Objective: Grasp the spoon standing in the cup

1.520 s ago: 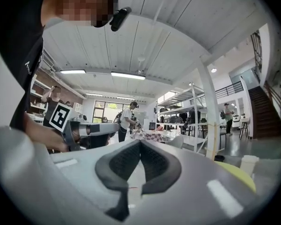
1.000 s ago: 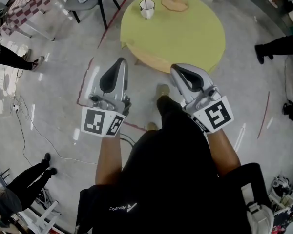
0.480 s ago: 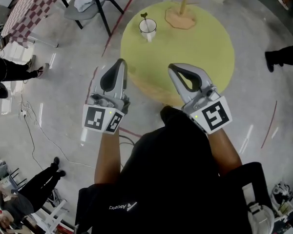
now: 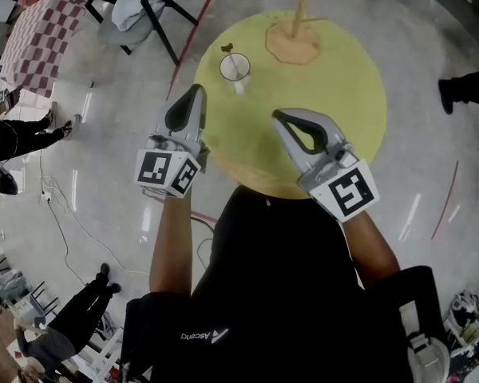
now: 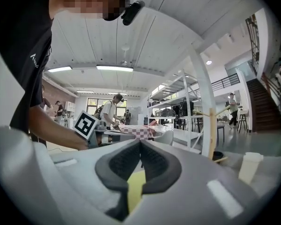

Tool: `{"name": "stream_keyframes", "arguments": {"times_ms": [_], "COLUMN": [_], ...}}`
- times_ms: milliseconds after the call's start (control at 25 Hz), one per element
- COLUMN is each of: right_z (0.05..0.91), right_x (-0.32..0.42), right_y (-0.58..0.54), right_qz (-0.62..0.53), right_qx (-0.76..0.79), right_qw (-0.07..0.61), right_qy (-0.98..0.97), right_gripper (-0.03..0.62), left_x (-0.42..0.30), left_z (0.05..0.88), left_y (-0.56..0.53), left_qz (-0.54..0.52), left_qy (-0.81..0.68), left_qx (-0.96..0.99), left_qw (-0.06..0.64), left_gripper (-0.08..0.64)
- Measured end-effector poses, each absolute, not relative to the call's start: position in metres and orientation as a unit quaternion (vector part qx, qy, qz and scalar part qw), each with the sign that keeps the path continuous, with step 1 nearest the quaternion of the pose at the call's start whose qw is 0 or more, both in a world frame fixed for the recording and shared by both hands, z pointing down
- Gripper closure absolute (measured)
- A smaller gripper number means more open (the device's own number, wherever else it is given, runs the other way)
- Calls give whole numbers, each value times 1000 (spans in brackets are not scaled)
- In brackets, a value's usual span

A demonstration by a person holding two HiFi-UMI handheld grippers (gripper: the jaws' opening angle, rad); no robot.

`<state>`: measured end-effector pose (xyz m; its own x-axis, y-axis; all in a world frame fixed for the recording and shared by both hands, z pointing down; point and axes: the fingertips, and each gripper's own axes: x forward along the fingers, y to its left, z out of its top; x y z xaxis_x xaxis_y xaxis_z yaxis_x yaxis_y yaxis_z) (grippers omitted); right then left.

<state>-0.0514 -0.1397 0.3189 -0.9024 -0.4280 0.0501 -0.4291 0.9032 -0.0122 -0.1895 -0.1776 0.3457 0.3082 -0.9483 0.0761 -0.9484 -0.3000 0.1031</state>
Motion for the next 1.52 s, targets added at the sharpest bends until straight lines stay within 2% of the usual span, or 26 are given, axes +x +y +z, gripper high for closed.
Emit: {"name": "stream_keyframes", "arguments": {"times_ms": [160, 240, 400, 760, 1000, 1200, 1520], "right_z": [332, 336, 343, 352, 362, 361, 359], "right_x": [-62, -67, -78, -80, -72, -63, -60], "right_y": [-156, -164, -182, -211, -213, -210, -214], "right_qz": [13, 18, 22, 32, 45, 47, 47], "right_qx": [236, 247, 264, 305, 324, 331, 332], "right_qw": [28, 32, 43, 63, 76, 81, 77], "right_qy": [-971, -968, -963, -950, -942, -939, -939], "right_gripper": [589, 589, 589, 589, 589, 589, 589], "left_x": [-198, -198, -200, -195, -186, -176, -176], "left_z": [371, 384, 410, 468, 492, 489, 461], "left_y": [-214, -231, -270, -334, -345, -340, -331], "left_qz": [6, 15, 35, 94, 133, 139, 120], "left_qy": [-563, -545, -511, -454, -415, -403, -418], "left_qx": [823, 834, 852, 871, 881, 886, 887], "left_qw": [76, 87, 110, 166, 186, 183, 154], "left_gripper": [541, 462, 408, 372, 382, 494, 509]}}
